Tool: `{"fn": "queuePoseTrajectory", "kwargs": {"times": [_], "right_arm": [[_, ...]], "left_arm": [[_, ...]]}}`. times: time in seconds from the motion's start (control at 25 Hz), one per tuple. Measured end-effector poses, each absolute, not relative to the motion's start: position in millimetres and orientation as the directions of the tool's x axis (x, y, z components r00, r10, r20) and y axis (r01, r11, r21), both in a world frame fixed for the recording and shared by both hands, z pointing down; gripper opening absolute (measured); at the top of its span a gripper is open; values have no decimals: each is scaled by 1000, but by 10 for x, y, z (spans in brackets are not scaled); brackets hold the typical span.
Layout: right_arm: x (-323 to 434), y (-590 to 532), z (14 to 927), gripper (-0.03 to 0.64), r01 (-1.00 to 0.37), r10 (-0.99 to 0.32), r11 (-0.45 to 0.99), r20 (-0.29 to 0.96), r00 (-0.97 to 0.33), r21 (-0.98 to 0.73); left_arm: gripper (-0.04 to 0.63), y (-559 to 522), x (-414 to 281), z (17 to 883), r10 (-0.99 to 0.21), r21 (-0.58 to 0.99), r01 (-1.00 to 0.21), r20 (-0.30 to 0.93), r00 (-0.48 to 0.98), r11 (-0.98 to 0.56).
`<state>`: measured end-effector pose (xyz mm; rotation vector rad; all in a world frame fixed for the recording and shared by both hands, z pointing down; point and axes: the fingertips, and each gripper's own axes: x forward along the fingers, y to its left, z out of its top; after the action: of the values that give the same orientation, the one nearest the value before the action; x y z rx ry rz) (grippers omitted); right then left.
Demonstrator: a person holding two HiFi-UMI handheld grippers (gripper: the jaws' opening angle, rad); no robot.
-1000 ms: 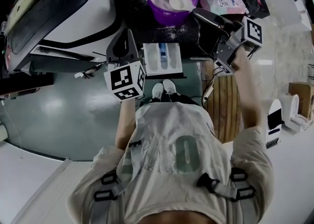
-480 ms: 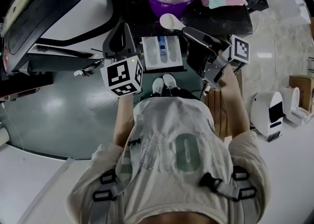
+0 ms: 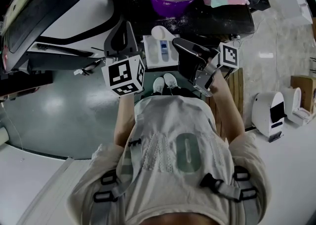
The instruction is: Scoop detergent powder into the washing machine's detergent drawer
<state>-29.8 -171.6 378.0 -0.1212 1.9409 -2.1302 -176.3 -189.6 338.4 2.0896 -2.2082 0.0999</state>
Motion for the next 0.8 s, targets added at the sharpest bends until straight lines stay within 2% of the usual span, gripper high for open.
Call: {"fn": "queuePoseTrajectory", "kwargs": {"times": [0.56, 0.8], "right_arm": [[-342, -1625, 4227, 11, 37, -182, -114, -16, -983, -993], [-380, -1634, 4383, 11, -44, -153, -74, 55, -987, -996]], "left_arm": [[21, -1858, -1774, 3458, -988, 24, -997, 135, -75, 79], [21, -1864, -1762, 3501, -986, 23, -996, 145, -79, 83]]}}
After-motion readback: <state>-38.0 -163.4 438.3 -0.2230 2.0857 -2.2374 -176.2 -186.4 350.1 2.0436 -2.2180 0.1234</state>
